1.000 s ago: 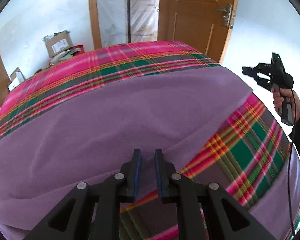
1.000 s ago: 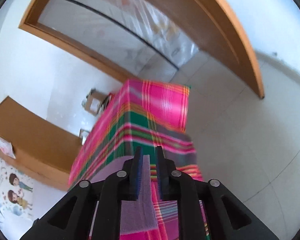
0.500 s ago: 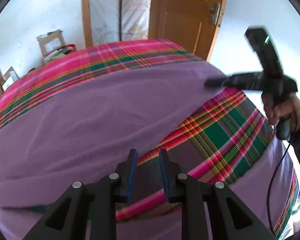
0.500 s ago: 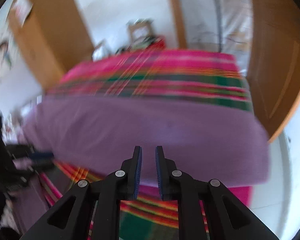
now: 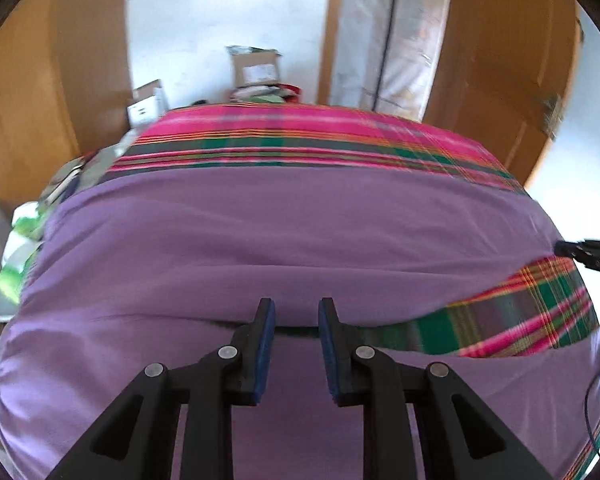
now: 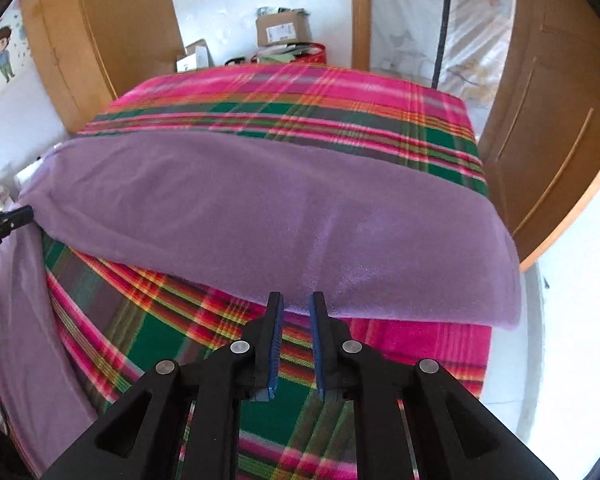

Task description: Fold clothes

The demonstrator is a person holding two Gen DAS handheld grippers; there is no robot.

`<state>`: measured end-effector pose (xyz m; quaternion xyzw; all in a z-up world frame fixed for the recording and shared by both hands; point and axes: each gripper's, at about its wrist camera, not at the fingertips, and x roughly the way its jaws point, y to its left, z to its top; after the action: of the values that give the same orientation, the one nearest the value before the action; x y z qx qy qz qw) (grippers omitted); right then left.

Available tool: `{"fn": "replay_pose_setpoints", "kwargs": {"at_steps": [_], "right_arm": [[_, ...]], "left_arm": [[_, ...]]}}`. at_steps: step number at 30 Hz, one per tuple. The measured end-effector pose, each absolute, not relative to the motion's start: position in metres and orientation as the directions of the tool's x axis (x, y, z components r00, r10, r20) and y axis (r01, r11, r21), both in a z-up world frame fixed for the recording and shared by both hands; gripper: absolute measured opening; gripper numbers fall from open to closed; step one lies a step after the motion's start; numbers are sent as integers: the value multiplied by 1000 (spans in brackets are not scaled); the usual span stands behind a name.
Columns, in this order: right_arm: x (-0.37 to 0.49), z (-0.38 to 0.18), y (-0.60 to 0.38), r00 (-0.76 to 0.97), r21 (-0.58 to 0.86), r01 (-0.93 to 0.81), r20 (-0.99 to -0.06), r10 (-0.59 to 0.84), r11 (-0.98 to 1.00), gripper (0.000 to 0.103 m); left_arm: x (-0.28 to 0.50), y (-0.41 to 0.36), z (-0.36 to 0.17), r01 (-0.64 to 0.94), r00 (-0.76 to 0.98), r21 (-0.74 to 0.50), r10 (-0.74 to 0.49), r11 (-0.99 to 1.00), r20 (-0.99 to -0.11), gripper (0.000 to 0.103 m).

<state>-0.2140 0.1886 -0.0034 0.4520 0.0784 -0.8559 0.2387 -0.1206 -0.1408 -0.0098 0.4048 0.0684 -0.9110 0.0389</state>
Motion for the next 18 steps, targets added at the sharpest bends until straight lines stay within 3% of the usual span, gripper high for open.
{"fn": "replay_pose_setpoints", "kwargs": {"at_steps": [6, 14, 18], "right_arm": [[-204, 18, 179, -478, 155, 497, -772, -419, -854, 15], [-188, 21, 143, -438, 170, 561, -770, -464, -811, 16], [-184, 22, 126, -423, 174, 587, -766, -483, -790, 16]], "left_arm": [[-108, -142, -30, 110, -613, -59, -21, -992, -790, 23], [-124, -134, 6, 62, -708, -62, 0, -996, -706, 23], [-152, -145, -16, 72, -628, -46, -9, -996, -778, 23]]}}
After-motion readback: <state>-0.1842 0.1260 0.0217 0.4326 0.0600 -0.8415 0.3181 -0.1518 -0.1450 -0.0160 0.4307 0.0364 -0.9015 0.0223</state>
